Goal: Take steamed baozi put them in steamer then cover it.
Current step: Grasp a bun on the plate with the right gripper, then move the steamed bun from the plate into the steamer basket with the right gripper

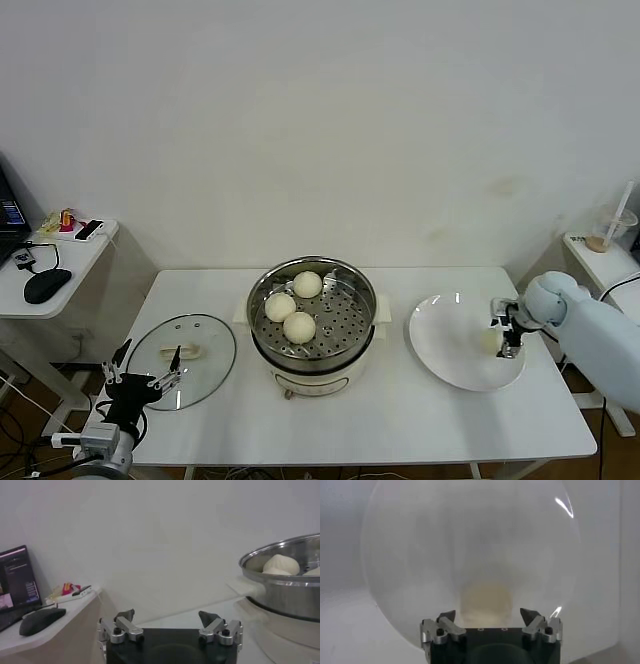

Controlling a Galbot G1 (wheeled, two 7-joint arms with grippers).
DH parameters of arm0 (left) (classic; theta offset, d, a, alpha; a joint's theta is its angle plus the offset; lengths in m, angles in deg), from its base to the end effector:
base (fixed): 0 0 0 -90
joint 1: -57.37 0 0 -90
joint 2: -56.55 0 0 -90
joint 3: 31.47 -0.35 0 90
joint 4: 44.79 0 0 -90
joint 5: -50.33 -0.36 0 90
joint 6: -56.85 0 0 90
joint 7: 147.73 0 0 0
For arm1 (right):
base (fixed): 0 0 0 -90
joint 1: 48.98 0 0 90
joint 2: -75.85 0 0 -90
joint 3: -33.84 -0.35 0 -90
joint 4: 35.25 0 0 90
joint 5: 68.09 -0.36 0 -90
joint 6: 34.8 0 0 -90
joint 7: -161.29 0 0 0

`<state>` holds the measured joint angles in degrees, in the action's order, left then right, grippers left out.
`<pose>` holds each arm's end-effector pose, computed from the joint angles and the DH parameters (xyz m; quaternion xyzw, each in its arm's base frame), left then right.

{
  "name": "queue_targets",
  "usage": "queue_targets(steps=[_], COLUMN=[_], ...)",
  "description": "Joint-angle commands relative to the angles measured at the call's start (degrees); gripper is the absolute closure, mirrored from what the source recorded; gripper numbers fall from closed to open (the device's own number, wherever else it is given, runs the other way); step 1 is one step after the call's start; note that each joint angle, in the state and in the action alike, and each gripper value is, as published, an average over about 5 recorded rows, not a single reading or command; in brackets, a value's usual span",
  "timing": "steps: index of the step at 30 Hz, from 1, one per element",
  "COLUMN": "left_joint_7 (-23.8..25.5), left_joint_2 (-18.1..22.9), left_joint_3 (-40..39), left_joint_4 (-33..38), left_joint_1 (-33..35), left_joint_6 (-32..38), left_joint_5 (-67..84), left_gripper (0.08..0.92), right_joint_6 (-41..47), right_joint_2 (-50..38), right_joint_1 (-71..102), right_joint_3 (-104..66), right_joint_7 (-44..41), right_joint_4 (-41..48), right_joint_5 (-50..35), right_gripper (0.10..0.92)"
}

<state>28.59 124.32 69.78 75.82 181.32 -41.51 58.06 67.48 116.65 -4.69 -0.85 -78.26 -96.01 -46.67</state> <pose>0.1787 0.1190 -0.2787 0.0220 -0.9852 -0.1509 0.0782 0.5108 -0.2293 -0.2485 0.3884 -0.5824 0.5453 0.4611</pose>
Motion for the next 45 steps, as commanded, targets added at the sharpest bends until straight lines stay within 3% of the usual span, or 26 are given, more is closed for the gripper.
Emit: queue_targets(steps=[1,7,20,28,36,45], left_joint_7=[0.0,0.0,-0.1,0.0,0.0,0.0], left_joint_2=[0.0,0.2,0.2,-0.2,-0.3,0.0], left_joint_3=[0.1,0.0,0.0,-0.1,-0.6,0.0], left_joint_4=[0.1,0.2,0.6,0.9,1.1,1.2], left_joint_1=[0.1,0.1,0.1,0.1,-0.1,0.0], left_joint_6=[0.0,0.0,-0.2,-0.3,-0.4,-0.4], left_joint_5=[0.0,-0.2,-0.2,-0.3,-0.5,-0.5], left_gripper=[0.177,0.177,0.177,0.177,0.177,0.177], right_joint_6=[-0.1,0.2,2.8,6.5,11.4,18.8], right_joint_2=[1.3,-0.3,-8.4,-11.2,-3.4,10.6], right_joint_1=[0.3,-0.7,-14.5,-32.2,-48.7,-50.8], right_joint_3=[-0.3,0.2,10.9,24.6,36.8,40.6], right_joint_7=[-0.7,-2.2,-4.5,-4.5,-0.1,6.4], right_joint_4=[1.8,0.3,-9.7,-20.6,-26.0,-25.1], right_joint_5=[0.9,-0.2,-9.8,-23.6,-33.7,-44.1], right_gripper=[0.337,0.417,0.423,0.420,0.411,0.399])
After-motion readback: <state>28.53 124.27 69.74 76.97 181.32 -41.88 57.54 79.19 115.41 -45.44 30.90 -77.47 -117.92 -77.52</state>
